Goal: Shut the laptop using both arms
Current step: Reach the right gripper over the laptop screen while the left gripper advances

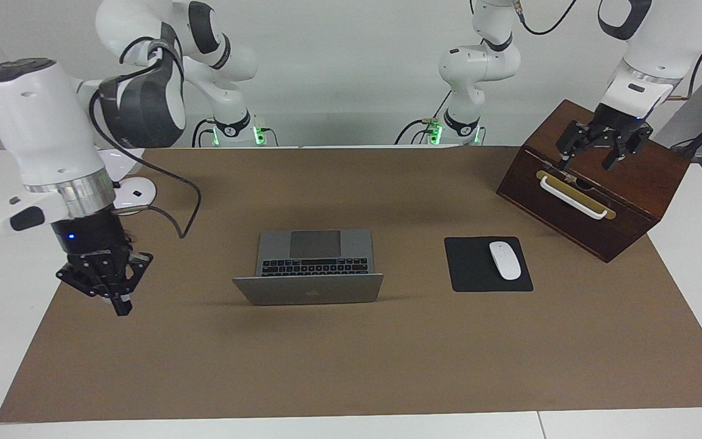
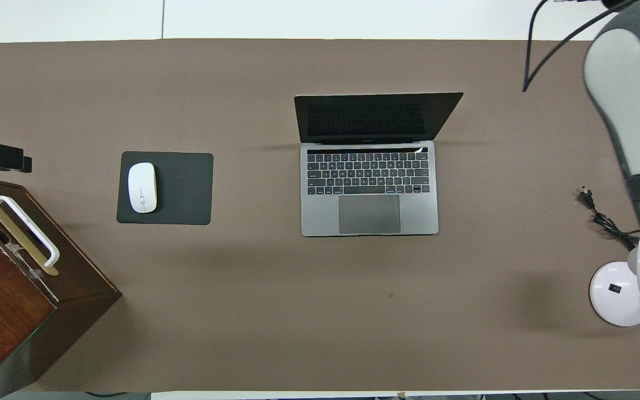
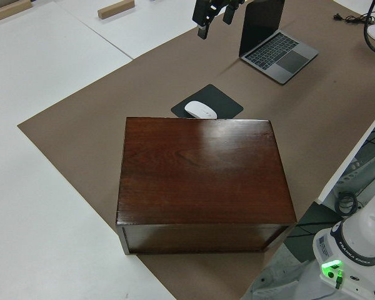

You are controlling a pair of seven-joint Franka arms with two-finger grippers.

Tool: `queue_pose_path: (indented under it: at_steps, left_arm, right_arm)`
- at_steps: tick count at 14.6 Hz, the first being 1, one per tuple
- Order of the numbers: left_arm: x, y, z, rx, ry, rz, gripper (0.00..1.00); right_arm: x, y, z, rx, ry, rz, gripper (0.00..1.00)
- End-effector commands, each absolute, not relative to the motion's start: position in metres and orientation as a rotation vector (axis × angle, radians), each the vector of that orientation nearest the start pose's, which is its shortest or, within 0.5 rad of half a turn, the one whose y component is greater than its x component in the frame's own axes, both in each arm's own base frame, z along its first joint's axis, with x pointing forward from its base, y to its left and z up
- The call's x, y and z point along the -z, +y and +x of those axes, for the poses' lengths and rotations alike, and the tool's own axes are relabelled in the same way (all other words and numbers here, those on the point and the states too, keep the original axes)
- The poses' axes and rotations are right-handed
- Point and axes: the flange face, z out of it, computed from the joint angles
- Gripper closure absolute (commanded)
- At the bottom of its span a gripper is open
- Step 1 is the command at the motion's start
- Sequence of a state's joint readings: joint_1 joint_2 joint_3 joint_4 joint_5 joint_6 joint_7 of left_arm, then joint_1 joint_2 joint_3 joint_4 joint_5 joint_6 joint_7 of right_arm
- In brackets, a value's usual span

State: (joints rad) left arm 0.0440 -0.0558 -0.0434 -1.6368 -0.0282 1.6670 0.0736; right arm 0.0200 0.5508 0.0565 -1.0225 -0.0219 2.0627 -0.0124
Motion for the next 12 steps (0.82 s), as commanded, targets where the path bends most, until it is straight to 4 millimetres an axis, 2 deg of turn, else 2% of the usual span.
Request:
queue_pose_path:
  at_steps: [1,3,6,8,10,12]
  left_arm:
    - [-0.631,-0.005,0.545,0.153,0.09,-3.153,1.0]
    - [-0.63,-0.005,0.546,0.163,0.094,-3.151,1.0]
    - [-0.628,-0.009,0.547,0.184,0.125,-3.147,1.0]
    - [-0.62,-0.032,0.544,0.216,0.219,-3.143,1.0]
    - [-0.602,-0.06,0.534,0.257,0.325,-3.144,1.0]
    - [-0.582,-0.083,0.52,0.353,0.357,-3.194,1.0]
  right_arm:
    - [-0.589,0.096,0.747,0.778,-0.124,-3.069,1.0]
    - [-0.586,0.141,0.739,0.767,-0.131,-3.092,1.0]
    - [-0.579,0.184,0.731,0.758,-0.118,-3.095,1.0]
    - [-0.573,0.209,0.727,0.76,-0.087,-3.094,1.0]
    - [-0.564,0.235,0.722,0.768,-0.074,-3.112,1.0]
    - [-0.563,0.251,0.717,0.777,-0.072,-3.11,1.0]
